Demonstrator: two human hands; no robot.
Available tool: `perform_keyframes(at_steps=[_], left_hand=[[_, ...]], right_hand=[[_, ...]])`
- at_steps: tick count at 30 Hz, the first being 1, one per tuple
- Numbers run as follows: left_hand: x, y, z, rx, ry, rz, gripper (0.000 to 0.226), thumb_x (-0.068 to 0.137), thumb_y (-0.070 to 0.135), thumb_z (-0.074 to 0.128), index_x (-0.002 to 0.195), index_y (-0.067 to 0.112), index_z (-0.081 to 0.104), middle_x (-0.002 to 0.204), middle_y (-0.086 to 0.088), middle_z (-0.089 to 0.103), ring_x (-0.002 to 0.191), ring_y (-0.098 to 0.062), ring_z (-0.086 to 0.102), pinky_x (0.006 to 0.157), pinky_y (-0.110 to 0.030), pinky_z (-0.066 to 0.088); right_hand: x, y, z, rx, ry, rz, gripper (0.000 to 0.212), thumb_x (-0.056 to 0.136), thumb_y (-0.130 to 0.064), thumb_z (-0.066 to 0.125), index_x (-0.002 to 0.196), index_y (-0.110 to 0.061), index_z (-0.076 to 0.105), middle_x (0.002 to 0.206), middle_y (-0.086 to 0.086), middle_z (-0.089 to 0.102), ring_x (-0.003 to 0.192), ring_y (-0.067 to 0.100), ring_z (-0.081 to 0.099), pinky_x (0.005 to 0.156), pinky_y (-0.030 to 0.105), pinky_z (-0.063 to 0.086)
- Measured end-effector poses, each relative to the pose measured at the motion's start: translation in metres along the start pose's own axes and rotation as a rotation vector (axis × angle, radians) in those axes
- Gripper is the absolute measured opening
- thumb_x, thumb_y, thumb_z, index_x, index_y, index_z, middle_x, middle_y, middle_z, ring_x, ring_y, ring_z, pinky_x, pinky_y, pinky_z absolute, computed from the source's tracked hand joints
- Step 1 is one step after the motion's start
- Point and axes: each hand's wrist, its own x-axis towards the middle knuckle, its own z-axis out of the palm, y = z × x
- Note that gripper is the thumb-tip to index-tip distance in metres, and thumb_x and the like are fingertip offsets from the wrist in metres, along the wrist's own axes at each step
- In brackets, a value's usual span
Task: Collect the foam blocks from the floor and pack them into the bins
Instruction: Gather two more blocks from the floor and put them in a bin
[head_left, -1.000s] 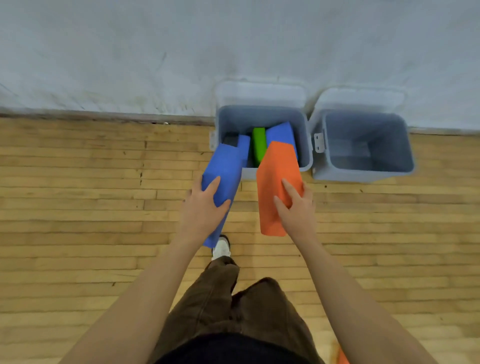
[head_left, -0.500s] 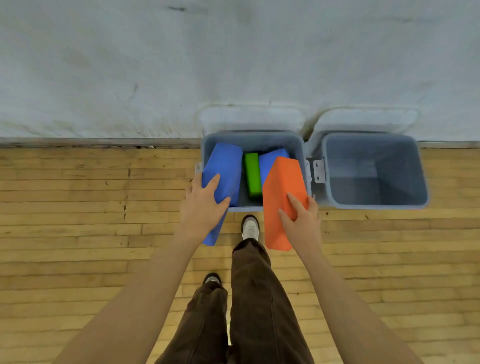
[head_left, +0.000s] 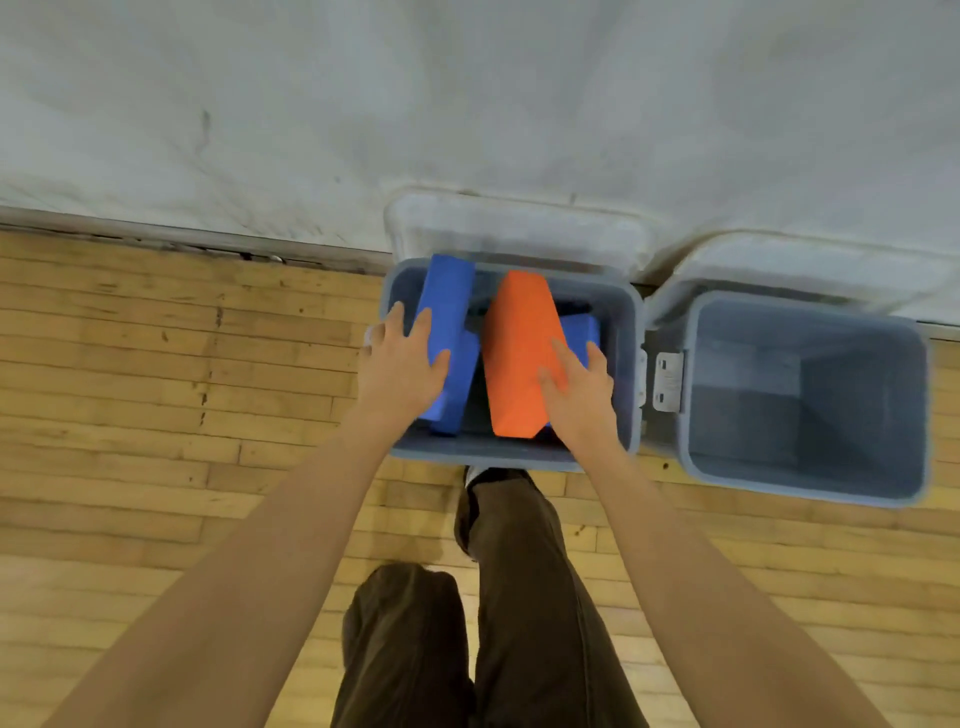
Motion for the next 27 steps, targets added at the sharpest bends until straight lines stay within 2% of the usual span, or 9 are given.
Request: perform_keyframes(at_steps=[3,7,11,13,16,20,23,25,27], left_hand=[[-0.019,0.001,-0.013,0.057,-0.007,0.024,0.050,0.096,0.032,0.046,0.141,0.013,0.036,0.145,-0.014,0.033,0.128,-0.035,0.034,0.099,-0.044,0.035],[-0.064,-0.001,-0.036,-0.037,-0.091,0.049,0.044,0.096,0.027,0.046,0.136,0.009,0.044,0.134,-0.014,0.045,0.116,-0.032,0.047,0.092,-0.042,0.041],[-0.113,-0.014,-0.055,-0.174,-0.149,0.045,0.041,0.096,0.026,0.046,0.133,0.008,0.048,0.129,-0.013,0.052,0.108,-0.027,0.054,0.087,-0.034,0.043],[-0.138,-0.024,-0.059,-0.252,-0.162,0.047,0.037,0.096,0.024,0.047,0.128,0.007,0.052,0.121,-0.011,0.057,0.099,-0.023,0.056,0.080,-0.030,0.042],[-0.177,-0.048,-0.058,-0.267,-0.181,0.096,0.033,0.095,0.022,0.048,0.122,0.006,0.058,0.113,-0.010,0.063,0.095,-0.020,0.058,0.077,-0.027,0.043],[-0.226,-0.088,-0.052,-0.174,-0.295,0.101,0.033,0.095,0.027,0.046,0.121,0.012,0.058,0.113,-0.006,0.062,0.091,-0.014,0.050,0.075,-0.023,0.034],[-0.260,-0.114,-0.052,-0.121,-0.375,0.140,0.034,0.096,0.027,0.045,0.123,0.012,0.057,0.119,-0.006,0.060,0.101,-0.019,0.053,0.075,-0.021,0.036],[-0.280,-0.125,-0.051,-0.081,-0.422,0.174,0.031,0.097,0.025,0.043,0.122,0.013,0.058,0.113,-0.004,0.060,0.092,-0.016,0.051,0.064,-0.019,0.036],[-0.298,-0.132,-0.047,-0.063,-0.468,0.206,0.025,0.097,0.023,0.043,0.114,0.015,0.060,0.100,-0.001,0.059,0.087,-0.014,0.048,0.062,-0.020,0.036]], right_hand=[[-0.015,-0.002,-0.010,0.023,-0.026,-0.051,0.047,0.099,-0.027,0.044,0.144,-0.025,0.035,0.150,0.012,0.025,0.135,0.033,0.028,0.103,0.050,0.036],[-0.062,-0.008,-0.029,0.102,-0.030,-0.035,0.043,0.099,-0.024,0.044,0.141,-0.014,0.040,0.133,0.013,0.045,0.115,0.028,0.049,0.091,0.035,0.040],[-0.126,-0.007,-0.040,0.170,-0.023,0.046,0.041,0.099,-0.023,0.044,0.137,-0.009,0.044,0.120,0.011,0.058,0.099,0.019,0.053,0.085,0.032,0.044],[-0.163,-0.004,-0.036,0.185,0.005,0.101,0.038,0.099,-0.023,0.043,0.135,-0.010,0.047,0.114,0.006,0.059,0.094,0.017,0.053,0.078,0.029,0.042],[-0.219,0.004,-0.015,0.292,0.060,0.181,0.036,0.097,-0.023,0.043,0.130,-0.011,0.051,0.102,0.004,0.060,0.084,0.017,0.055,0.070,0.028,0.043],[-0.294,0.019,0.035,0.374,0.139,0.327,0.033,0.096,-0.026,0.046,0.125,-0.013,0.056,0.117,0.008,0.060,0.107,0.023,0.055,0.086,0.031,0.042],[-0.351,0.027,0.075,0.486,0.216,0.450,0.033,0.097,-0.028,0.044,0.124,-0.014,0.057,0.119,0.008,0.061,0.102,0.023,0.059,0.087,0.034,0.047],[-0.388,0.031,0.096,0.496,0.237,0.518,0.034,0.097,-0.030,0.044,0.123,-0.015,0.058,0.117,0.007,0.062,0.099,0.023,0.061,0.087,0.038,0.049],[-0.420,0.035,0.113,0.534,0.273,0.556,0.033,0.096,-0.029,0.045,0.121,-0.013,0.059,0.114,0.009,0.063,0.100,0.025,0.061,0.088,0.040,0.049]])
